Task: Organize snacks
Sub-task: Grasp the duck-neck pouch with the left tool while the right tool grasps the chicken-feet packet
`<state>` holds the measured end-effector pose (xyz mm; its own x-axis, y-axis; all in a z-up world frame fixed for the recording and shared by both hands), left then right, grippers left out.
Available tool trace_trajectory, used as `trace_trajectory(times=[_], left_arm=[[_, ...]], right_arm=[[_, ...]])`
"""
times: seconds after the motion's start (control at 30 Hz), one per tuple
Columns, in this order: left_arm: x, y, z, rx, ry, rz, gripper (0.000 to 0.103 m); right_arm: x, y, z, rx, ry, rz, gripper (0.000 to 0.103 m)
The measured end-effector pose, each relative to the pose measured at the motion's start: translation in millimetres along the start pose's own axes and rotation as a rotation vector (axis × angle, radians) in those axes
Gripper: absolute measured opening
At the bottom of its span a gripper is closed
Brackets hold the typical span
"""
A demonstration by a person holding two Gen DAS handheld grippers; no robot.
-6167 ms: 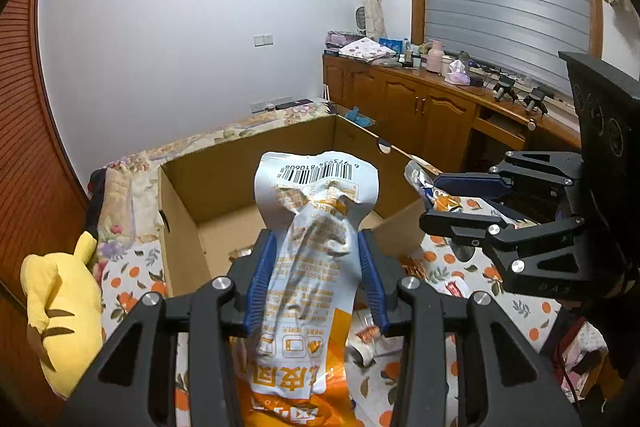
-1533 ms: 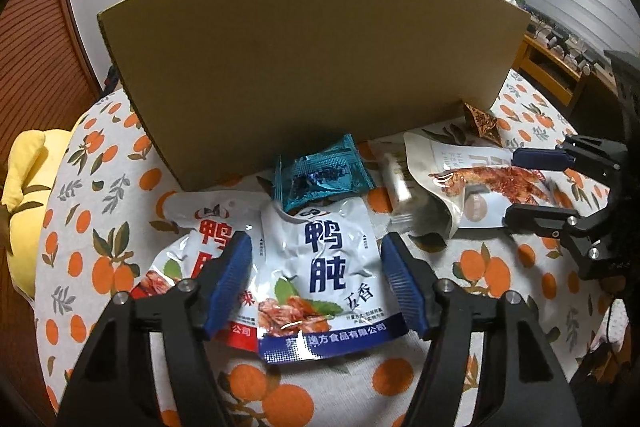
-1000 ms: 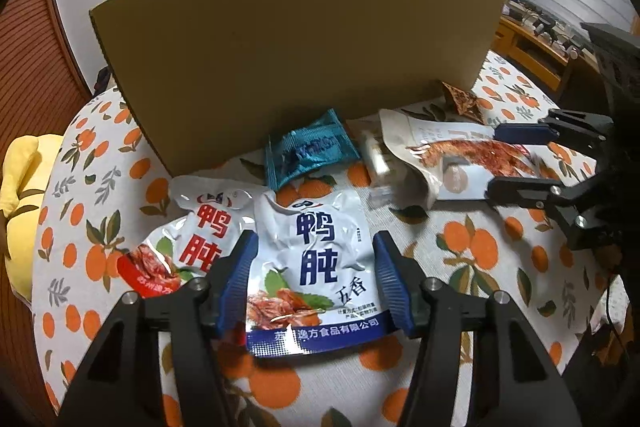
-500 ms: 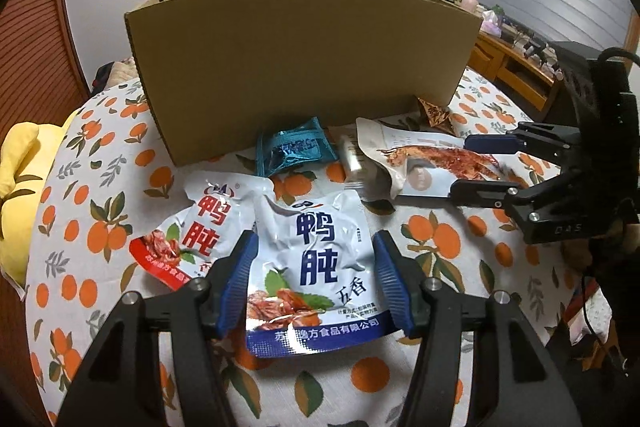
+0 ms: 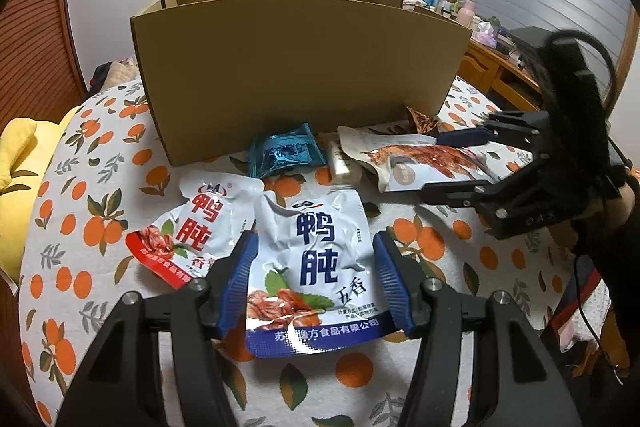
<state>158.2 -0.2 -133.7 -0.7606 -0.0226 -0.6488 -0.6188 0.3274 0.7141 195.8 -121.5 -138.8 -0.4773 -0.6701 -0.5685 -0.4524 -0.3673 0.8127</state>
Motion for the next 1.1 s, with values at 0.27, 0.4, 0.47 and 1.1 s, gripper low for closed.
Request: trace_trajectory(times=[0.27,0.4,0.47,1.1], left_arm=[[4.0,-1.2,1.3,0.008,0.015,0.007,0.058],[3.3,-4.0,3.9,0.009,0.019,0.012,0.058],[3.2,-3.8,3.6,0.009,0.019,0.011,0.058],[-1.4,5.1,-0.4,0.029,0.013,-0.014,0.058]], right_arm=[[-4.0,-11.5,2.1,0.001,0.075,0.039,0.084],[1.7,-8.7,4.7,-0.006,0.062,0.022,0.084],[6.6,-4.5,5.2,-0.003,0.060,0.015,0.080],[30.5,28.8,8.0,0.017,-0.014,-0.037,0.040]])
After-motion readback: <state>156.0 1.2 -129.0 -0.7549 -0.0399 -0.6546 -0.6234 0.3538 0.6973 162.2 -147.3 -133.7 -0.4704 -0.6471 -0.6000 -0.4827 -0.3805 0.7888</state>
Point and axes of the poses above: each gripper's, at about its wrist camera, not at the fingertips, and y roughly against the way its jaws point, z to its left, x to its underside, the point moved 5 cm from there along -y, roughly the way its jaws point, and after that the axes turned 11 degrees about y, right-handed, at the moved point
